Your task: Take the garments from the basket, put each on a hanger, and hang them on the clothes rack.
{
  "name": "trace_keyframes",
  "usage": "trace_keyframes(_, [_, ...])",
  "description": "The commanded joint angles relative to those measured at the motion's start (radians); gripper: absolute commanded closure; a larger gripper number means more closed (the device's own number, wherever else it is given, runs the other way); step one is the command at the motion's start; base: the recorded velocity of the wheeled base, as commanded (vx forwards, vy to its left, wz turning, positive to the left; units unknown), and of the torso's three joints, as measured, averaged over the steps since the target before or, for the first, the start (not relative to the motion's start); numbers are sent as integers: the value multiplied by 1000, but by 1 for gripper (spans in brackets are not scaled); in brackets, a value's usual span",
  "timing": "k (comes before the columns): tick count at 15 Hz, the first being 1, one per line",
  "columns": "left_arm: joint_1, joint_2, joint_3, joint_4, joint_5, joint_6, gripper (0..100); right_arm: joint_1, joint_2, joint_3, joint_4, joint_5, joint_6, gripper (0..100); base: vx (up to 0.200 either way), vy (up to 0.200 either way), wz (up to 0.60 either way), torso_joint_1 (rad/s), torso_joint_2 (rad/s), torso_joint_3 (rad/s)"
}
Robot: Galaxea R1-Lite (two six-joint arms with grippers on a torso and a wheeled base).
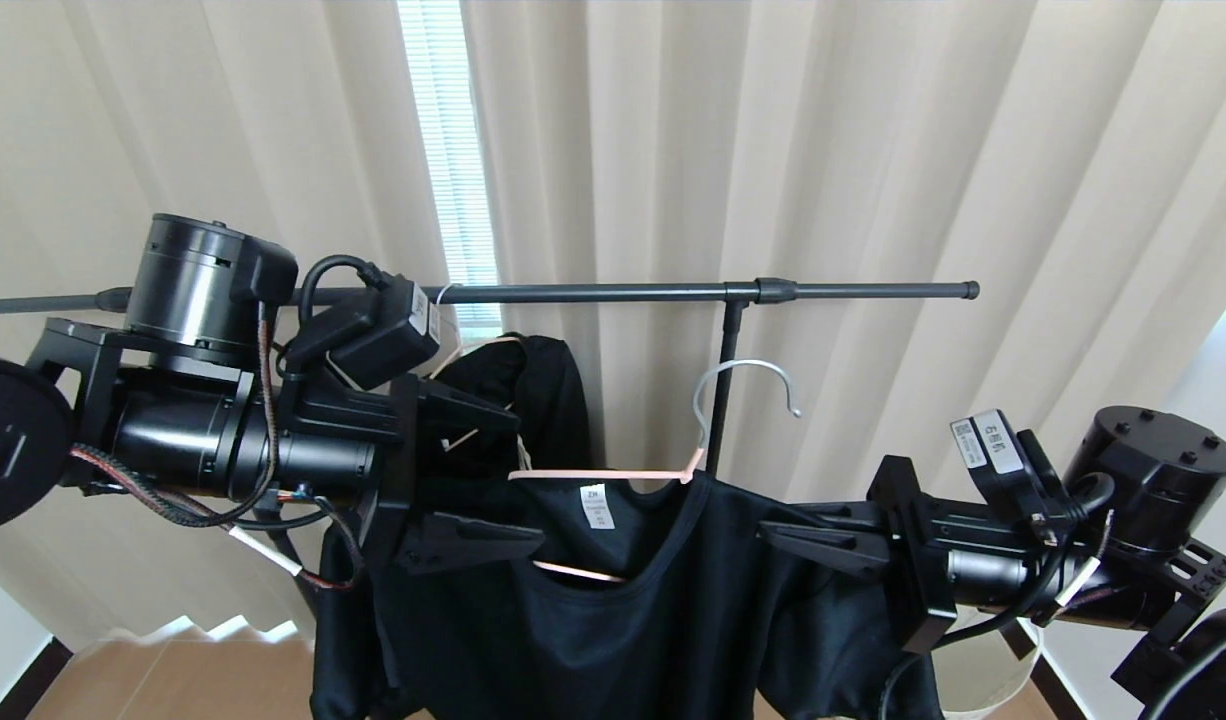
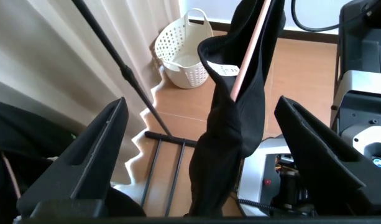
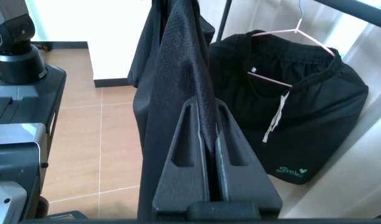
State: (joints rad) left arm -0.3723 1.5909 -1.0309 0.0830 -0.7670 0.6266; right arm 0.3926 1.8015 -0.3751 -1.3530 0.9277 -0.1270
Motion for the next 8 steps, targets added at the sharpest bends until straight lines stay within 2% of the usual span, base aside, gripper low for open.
trace_keyframes(1, [-8, 20, 2, 0, 0, -1, 0, 2, -2, 1, 0, 0, -2, 100, 0, 0, 0, 0, 0, 0])
trace_keyframes(8, [-16, 34, 25, -3, -2, 1, 0, 2, -28, 8, -2, 0, -2, 100, 0, 0, 0, 0, 0, 0])
